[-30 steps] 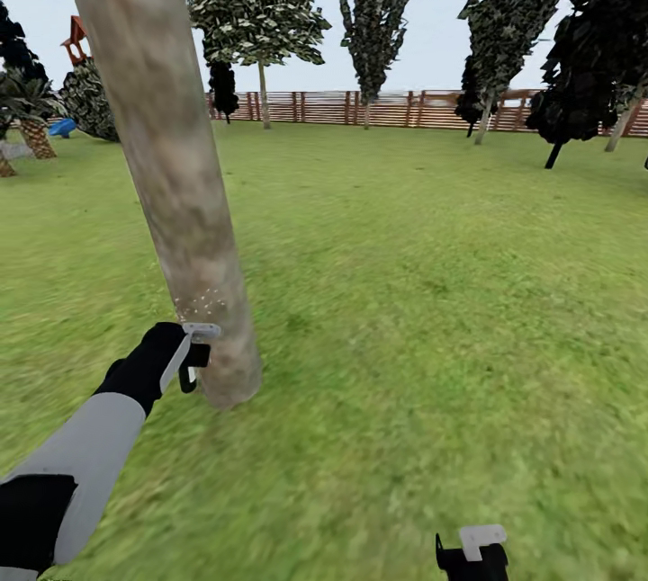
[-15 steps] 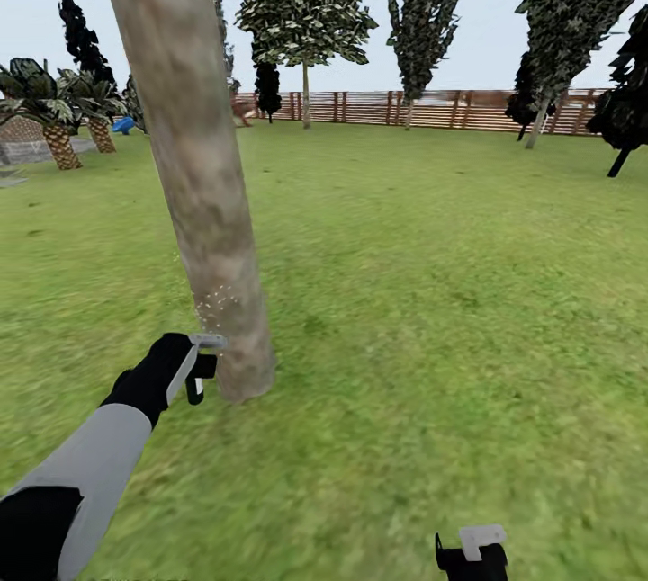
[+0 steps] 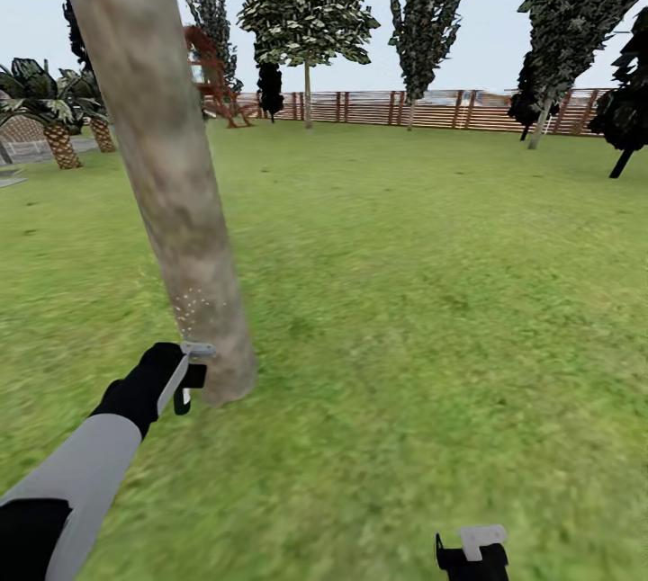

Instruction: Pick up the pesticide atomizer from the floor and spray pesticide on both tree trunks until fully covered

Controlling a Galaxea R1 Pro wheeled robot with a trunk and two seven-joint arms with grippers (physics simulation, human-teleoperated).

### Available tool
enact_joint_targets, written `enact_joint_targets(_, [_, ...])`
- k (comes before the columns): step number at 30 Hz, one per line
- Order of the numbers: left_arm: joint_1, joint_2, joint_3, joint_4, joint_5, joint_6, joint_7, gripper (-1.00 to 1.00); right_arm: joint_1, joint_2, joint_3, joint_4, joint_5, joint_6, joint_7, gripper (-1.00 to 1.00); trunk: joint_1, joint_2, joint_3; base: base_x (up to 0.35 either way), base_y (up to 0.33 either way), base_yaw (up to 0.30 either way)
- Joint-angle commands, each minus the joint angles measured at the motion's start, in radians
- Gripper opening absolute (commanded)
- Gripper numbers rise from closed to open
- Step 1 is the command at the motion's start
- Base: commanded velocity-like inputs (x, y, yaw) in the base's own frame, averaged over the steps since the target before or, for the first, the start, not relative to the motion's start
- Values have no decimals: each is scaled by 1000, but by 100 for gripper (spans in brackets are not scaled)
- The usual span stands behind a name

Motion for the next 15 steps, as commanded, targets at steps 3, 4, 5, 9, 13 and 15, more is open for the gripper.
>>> enact_joint_targets(3, [0, 19, -4, -1, 7, 5, 5, -100, -1, 1, 2, 1, 10, 0, -9, 100, 0, 0, -1, 0, -278, 61])
enact_joint_targets(4, [0, 21, -3, -1, 7, 5, 5, -100, -1, 1, 2, 1, 10, 0, -9, 100, 0, 0, -1, 0, -278, 171])
enact_joint_targets(5, [0, 23, -3, -1, 7, 5, 5, -100, -1, 1, 2, 1, 10, 0, -9, 100, 0, 0, -1, 0, -278, 232])
enact_joint_targets(9, [0, 13, -9, -1, 8, 4, 7, -100, -1, 1, 2, 1, 10, 0, -9, 100, 0, 0, -1, 23, -278, 267])
enact_joint_targets(13, [0, 7, -10, -2, 10, 5, 7, -100, -1, 1, 2, 1, 10, 0, -9, 100, 0, 0, -1, 148, -261, 276])
enact_joint_targets(15, [0, 10, -12, 0, 8, 4, 7, -100, -1, 1, 2, 1, 10, 0, -9, 100, 0, 0, -1, 212, -224, 277])
